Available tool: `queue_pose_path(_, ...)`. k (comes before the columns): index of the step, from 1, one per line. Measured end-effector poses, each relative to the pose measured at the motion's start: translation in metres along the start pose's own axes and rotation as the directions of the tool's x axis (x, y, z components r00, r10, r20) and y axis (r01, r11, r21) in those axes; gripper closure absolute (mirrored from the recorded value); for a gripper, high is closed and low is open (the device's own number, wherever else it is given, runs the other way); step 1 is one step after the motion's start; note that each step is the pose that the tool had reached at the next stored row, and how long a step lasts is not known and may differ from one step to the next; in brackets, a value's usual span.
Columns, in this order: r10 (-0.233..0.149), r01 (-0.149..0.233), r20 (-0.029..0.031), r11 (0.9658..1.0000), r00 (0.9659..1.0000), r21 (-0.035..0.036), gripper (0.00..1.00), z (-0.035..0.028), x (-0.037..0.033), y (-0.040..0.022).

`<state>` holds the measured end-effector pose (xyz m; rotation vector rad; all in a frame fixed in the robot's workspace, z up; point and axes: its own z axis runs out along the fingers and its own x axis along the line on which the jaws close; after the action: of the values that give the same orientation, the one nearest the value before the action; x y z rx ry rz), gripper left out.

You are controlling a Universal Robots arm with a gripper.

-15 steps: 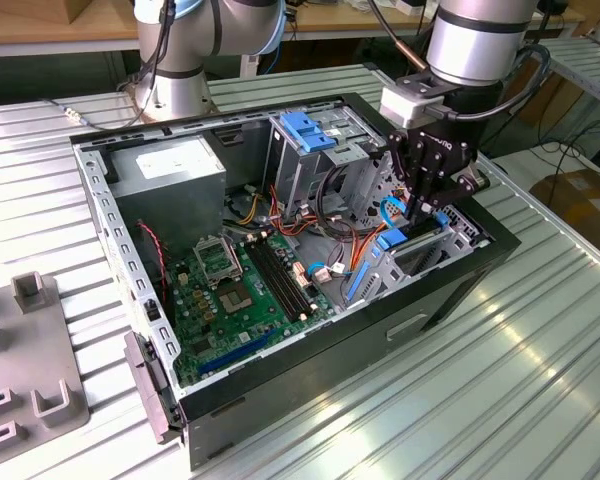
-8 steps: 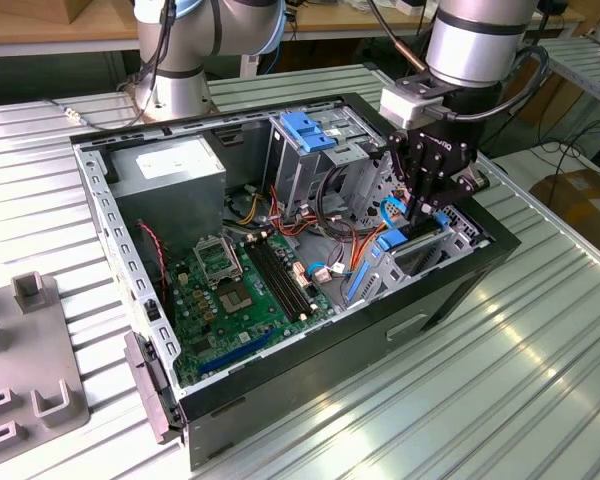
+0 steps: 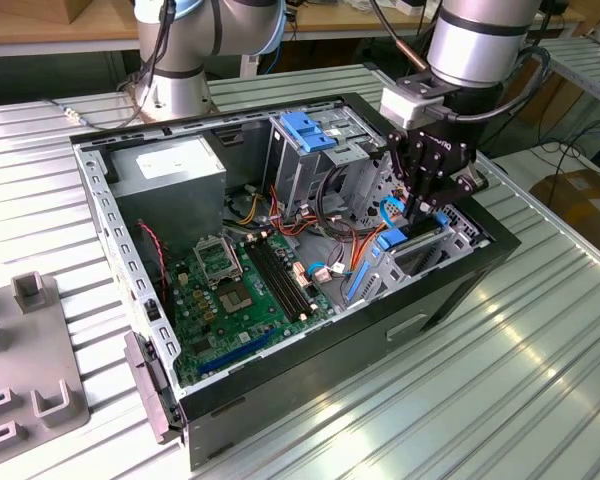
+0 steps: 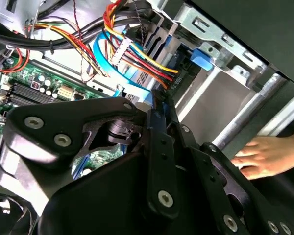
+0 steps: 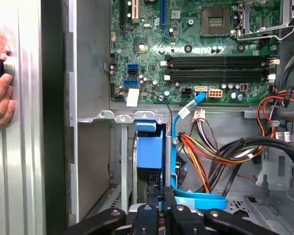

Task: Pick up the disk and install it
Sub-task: 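Insert the second disk wire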

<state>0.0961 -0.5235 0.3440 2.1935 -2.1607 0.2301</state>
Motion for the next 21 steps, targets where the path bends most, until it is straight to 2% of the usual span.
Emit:
queue_pose_path(4, 0.0, 0.0, 0.002, 1.0, 1.0, 0.0, 0.84, -0.0002, 0.0002, 0.0)
queue_pose_path(15, 0.0, 0.0, 0.002, 1.0, 1.0, -0.0001, 0.84, -0.0014, 0.0022, -0.0015)
queue_pose_path(19, 0.001, -0.001, 0.0066, 1.0, 1.0, 0.0, 0.84, -0.0011, 0.0042, -0.0015)
queue_pose_path(21, 0.001, -0.001, 0.0117, 1.0, 0.9999, 0.0, 0.84, -0.0007, 0.0066, -0.0017)
